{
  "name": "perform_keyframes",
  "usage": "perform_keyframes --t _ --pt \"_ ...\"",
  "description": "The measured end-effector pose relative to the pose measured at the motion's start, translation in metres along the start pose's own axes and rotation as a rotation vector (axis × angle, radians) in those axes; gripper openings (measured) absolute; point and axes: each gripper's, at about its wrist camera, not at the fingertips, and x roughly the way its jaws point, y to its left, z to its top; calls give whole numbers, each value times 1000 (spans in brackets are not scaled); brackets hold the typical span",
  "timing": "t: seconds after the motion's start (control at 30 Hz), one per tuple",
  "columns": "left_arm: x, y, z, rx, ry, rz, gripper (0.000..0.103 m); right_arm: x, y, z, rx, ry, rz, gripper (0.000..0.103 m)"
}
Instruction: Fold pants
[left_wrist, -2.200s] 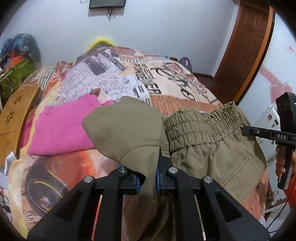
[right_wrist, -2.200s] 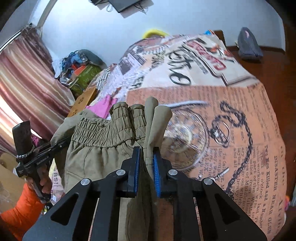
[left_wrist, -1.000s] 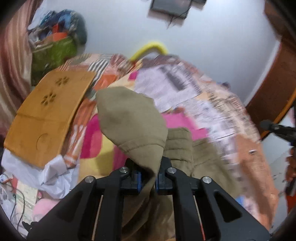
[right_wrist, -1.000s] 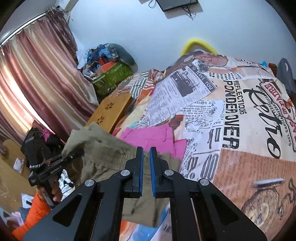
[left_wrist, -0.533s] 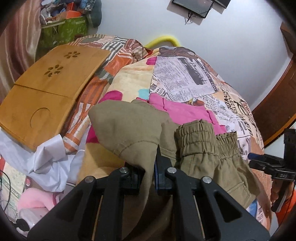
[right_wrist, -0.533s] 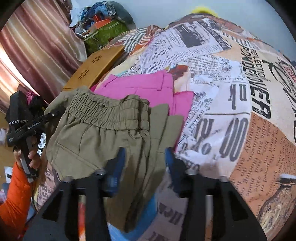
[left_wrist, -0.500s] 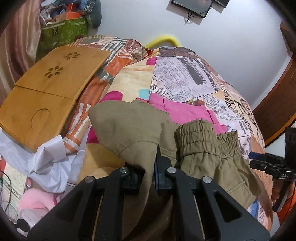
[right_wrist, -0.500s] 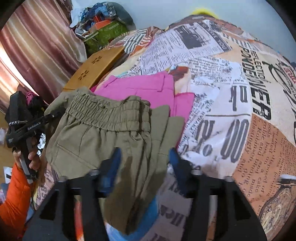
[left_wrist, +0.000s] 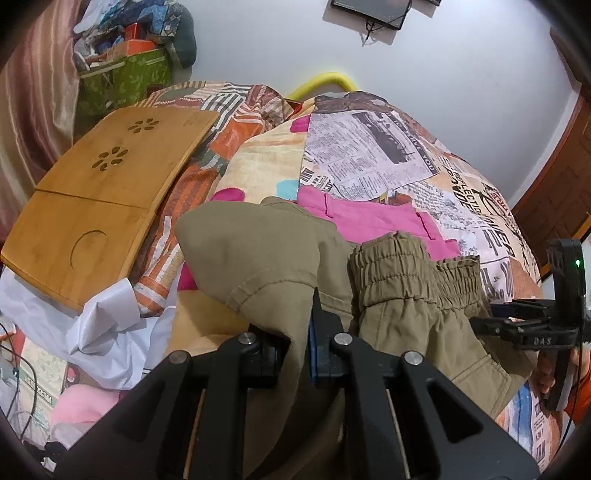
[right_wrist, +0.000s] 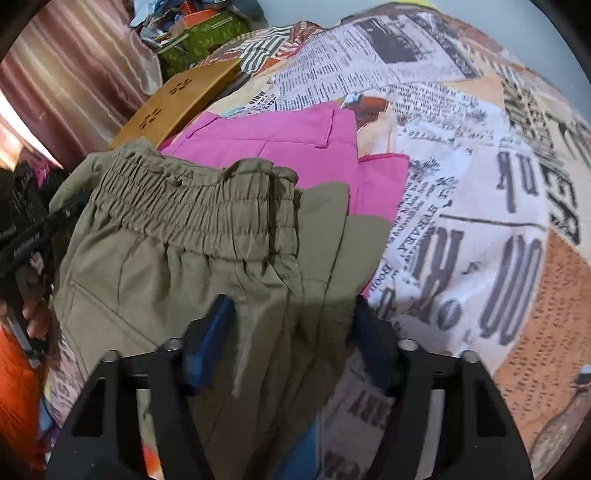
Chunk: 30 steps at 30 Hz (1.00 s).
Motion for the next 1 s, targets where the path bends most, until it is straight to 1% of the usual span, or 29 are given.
perform_keyframes --t 0.07,0.1,0.17,0.27,0.4,0.5,0.7,0.87,0.93,1.0 --pt "-2 -2 -1 15 -3 11 10 -5 4 0 -16 -18 -4 33" --pt "-3 -4 -1 22 -4 14 10 -7 7 0 -33 -35 -15 30" --pt "-5 -6 1 26 -7 11 10 -16 15 -6 -59 -79 -30 19" --pt "-11 -10 5 22 -9 -5 9 -25 25 -9 -91 -124 -54 15" --pt "-22 -19 15 41 -27 -23 9 -39 28 0 -105 -156 -49 13" --pt "-29 -23 27 42 -49 -36 9 -52 31 8 -125 -192 -70 13" --pt "-34 -28 55 46 -98 -39 9 -74 26 27 -99 -262 -59 13" --pt "-16 -24 73 31 -99 -36 9 -70 17 47 -61 -294 -44 13" --pt "-2 -20 79 20 -75 -42 9 -62 11 51 -49 -295 -39 13" --pt "18 -15 82 7 -34 -51 9 -56 8 51 -39 -290 -40 13"
